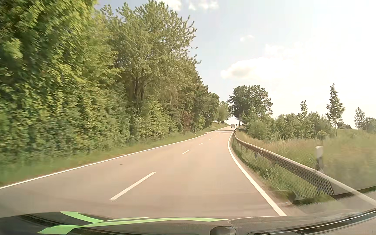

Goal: Follow the waypoints while adhering to traffic rules and regulations

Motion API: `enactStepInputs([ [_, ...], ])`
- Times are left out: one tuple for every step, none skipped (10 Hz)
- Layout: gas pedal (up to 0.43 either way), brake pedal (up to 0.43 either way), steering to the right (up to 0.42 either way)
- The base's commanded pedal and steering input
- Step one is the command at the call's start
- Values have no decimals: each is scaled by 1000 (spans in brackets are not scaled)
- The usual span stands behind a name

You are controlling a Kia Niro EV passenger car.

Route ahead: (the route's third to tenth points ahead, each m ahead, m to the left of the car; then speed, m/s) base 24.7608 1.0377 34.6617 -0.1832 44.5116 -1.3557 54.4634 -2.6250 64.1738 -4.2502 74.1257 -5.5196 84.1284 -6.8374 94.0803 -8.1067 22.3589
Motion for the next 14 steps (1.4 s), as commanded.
enactStepInputs([
  [248,0,25],
  [268,0,24],
  [268,0,23],
  [287,0,21],
  [311,0,21],
  [319,0,21],
  [331,0,20],
  [339,0,17],
  [350,0,12],
  [350,0,11],
  [350,0,10],
  [350,0,10],
  [350,0,9],
  [339,0,9],
])
